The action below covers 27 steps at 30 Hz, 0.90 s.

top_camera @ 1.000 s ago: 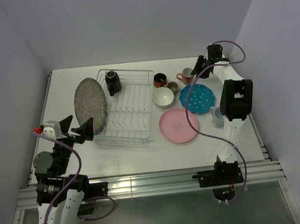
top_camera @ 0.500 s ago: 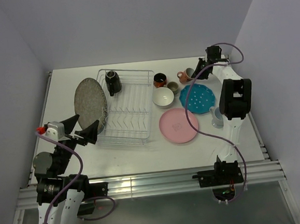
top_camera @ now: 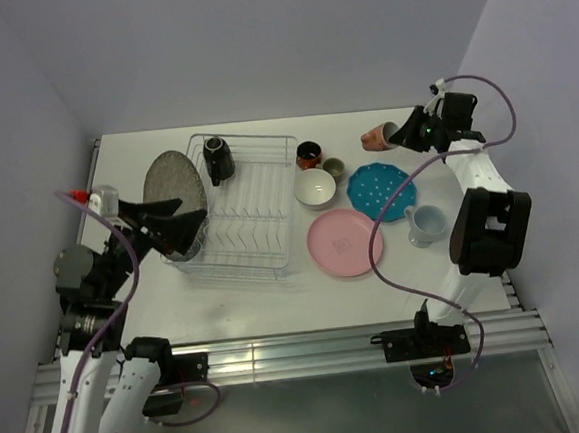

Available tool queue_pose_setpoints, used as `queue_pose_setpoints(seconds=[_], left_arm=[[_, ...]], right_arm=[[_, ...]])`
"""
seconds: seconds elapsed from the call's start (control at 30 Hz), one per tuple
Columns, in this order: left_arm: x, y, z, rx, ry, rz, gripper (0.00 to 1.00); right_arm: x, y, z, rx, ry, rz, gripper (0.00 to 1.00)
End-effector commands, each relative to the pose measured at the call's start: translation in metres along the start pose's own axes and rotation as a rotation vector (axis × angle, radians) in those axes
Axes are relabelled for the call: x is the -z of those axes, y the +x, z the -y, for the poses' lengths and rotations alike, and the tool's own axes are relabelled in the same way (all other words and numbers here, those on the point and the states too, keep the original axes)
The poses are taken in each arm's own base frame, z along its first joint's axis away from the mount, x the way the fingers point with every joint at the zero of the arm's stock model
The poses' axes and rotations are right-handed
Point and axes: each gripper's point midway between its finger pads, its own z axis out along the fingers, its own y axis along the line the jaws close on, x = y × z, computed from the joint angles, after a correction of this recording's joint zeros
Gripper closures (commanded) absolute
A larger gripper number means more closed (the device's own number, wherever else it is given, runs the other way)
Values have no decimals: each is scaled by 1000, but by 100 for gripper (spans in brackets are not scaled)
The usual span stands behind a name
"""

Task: Load the mixed dishes into the dish rack

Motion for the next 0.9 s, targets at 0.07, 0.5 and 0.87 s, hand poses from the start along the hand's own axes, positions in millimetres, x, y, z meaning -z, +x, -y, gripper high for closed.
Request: queue_pose_setpoints(seconds=[0.07,0.5,0.87], left_arm=[[-27,-7,37,299,179,-90,11],[-101,37,149,531,509,-318,9],[-146,71,173,689,628,-482,3]], right_arm=[[74,-37,-83,303,-237,265,100],[183,40,-174,1020,-652,447,100],[220,66,-203,1268,-677,480,100]])
